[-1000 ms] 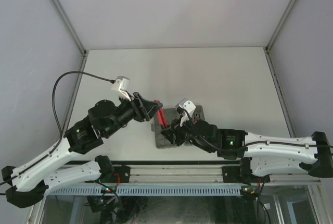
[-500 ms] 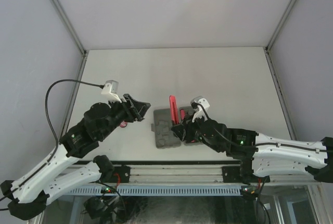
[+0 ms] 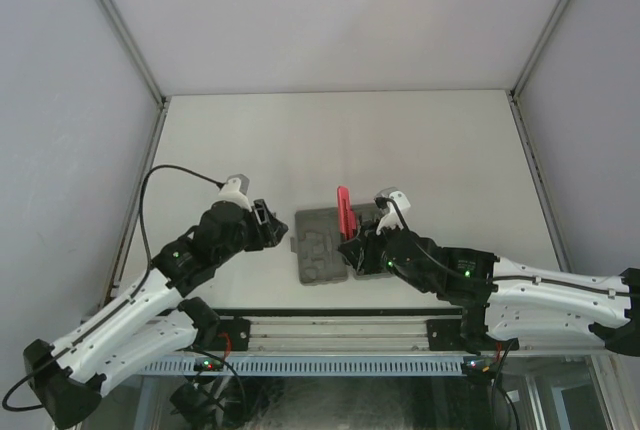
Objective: Sort the tools into containers
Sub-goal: Pick up the utility knife at the center of the board, then adjust the storage box at the center of the board.
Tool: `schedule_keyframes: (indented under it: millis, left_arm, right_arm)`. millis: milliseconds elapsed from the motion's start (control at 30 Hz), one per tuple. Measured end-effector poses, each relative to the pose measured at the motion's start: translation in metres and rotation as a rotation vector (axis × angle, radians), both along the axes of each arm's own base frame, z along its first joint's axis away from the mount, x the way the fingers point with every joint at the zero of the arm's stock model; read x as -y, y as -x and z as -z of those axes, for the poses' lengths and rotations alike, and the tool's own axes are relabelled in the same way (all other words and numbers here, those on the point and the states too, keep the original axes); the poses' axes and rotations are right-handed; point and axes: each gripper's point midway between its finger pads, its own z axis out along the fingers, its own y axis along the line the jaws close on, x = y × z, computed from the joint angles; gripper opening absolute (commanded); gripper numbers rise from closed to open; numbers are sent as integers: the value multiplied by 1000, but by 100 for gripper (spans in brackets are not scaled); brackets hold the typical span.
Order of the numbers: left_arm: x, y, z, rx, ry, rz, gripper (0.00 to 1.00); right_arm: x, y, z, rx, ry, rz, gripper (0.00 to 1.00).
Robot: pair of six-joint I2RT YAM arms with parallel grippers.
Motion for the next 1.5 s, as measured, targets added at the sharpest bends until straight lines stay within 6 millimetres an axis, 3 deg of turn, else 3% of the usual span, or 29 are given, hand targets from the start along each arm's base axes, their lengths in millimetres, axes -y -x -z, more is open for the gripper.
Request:
schedule_keyframes:
  millis: [167, 433, 600, 733, 933, 1267, 1500]
  left_arm:
    - [2, 2, 41, -104, -36, 21, 59]
    - [24, -1, 70, -195, -38, 93, 51]
    - [22, -1, 94, -267, -98, 83, 47]
    - [18, -2, 104, -289, -131, 65, 47]
    - [19, -3, 117, -324, -155, 64, 36]
    - [27, -8, 126, -368, -168, 66, 2]
    - [26, -12, 126, -378, -157, 34, 0]
  right_arm:
    - [0, 0, 1, -11, -3, 3, 0]
    - [-2, 1, 5, -23, 5, -8, 0]
    - [-2, 1, 5, -25, 3, -6, 0]
    - [-2, 1, 5, -27, 3, -8, 0]
    - [-3, 2, 5, -29, 3, -11, 0]
    - [-2, 2, 9, -32, 9, -11, 0]
    - [-2, 2, 9, -35, 6, -12, 0]
